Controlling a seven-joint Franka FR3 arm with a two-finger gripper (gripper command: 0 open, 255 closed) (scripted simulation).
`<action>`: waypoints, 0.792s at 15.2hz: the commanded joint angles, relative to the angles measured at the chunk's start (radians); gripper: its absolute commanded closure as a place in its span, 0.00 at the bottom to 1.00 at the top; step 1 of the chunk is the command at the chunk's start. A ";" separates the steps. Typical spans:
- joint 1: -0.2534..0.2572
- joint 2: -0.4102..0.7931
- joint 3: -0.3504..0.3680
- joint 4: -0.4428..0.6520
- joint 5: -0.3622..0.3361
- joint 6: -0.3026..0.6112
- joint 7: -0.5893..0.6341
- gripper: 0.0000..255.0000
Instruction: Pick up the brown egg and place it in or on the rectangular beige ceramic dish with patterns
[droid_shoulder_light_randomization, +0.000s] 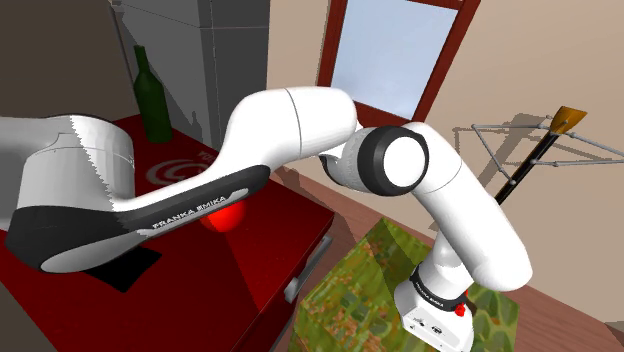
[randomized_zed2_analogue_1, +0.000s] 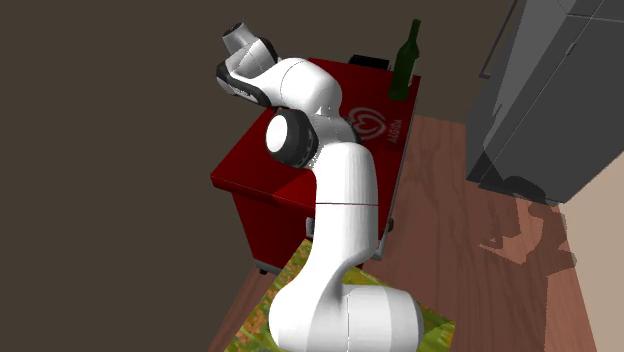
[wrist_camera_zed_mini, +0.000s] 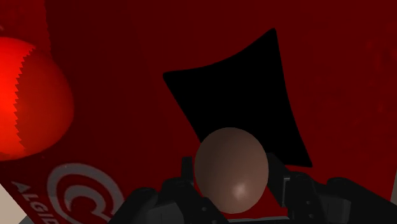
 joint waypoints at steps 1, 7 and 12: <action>0.000 0.000 0.000 -0.001 0.000 0.001 0.001 1.00; 0.000 0.000 0.000 -0.001 0.000 0.001 0.001 0.00; 0.063 0.002 -0.001 0.113 0.005 -0.085 -0.034 0.00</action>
